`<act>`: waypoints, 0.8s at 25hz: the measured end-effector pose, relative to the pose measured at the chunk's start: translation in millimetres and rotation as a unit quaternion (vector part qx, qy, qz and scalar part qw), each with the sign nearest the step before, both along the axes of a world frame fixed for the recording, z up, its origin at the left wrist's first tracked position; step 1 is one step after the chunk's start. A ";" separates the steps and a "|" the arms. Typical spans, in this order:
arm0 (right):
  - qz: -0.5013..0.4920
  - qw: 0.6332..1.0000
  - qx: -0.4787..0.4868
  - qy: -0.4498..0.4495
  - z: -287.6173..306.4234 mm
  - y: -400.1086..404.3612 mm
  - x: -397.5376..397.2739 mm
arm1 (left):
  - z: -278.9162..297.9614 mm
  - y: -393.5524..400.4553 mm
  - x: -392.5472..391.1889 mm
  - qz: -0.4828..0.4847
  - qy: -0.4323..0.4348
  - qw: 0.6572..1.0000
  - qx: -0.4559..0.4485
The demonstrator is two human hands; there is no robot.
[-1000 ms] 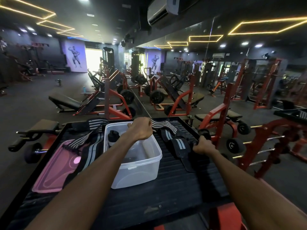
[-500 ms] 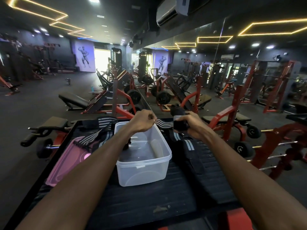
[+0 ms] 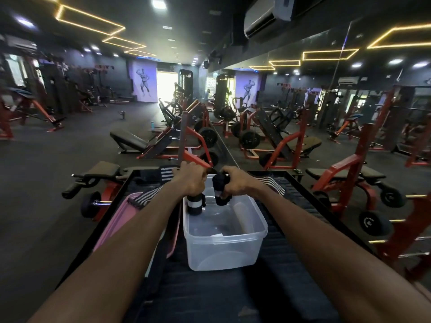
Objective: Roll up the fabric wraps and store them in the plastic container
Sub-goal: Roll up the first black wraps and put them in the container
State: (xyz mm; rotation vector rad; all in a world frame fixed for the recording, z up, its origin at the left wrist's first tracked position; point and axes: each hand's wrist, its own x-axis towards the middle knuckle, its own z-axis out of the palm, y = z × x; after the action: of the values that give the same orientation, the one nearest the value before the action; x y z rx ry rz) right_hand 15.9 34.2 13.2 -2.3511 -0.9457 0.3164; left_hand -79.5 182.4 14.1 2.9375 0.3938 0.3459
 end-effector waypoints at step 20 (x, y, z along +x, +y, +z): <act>0.016 0.976 -0.149 -0.156 -38.6 50.5 15.1 | -27.0 16.3 0.2 0.029 0.038 0.999 0.019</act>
State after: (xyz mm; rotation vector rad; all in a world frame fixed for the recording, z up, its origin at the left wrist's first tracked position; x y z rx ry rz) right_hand 31.0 84.7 -25.4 -2.7170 -1.1513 0.1051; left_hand -79.3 198.7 -12.9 2.9874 0.4895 0.2525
